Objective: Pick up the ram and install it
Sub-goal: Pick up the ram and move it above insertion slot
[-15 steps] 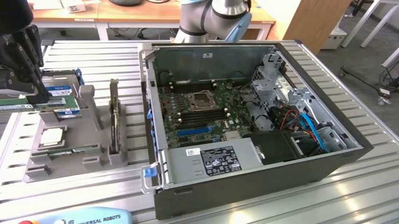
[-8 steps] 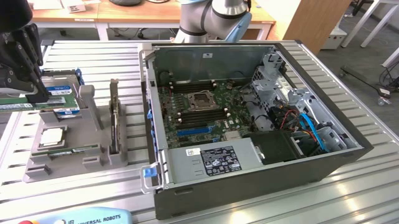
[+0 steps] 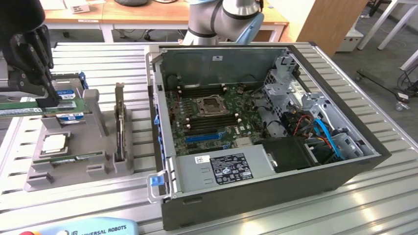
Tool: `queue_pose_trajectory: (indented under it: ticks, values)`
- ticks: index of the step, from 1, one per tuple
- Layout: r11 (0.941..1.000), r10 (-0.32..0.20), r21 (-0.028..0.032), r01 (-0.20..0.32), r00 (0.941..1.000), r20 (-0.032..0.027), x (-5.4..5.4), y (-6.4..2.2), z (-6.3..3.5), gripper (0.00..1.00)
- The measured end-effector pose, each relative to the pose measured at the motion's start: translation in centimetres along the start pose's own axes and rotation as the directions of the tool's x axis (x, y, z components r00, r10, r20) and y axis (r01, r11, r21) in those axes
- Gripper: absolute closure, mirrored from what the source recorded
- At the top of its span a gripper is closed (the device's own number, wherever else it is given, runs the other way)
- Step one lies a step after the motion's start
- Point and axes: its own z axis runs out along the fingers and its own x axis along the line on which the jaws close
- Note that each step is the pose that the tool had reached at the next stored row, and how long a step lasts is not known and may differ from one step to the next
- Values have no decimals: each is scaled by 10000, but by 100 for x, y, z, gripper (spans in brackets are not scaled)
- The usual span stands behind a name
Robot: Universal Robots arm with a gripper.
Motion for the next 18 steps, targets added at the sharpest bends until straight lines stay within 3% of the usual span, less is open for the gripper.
queue_pose_trajectory:
  ticks: [18]
  values:
    - [10000, 0, -1, 0, 10000, -1, -6, -490, -14, 89]
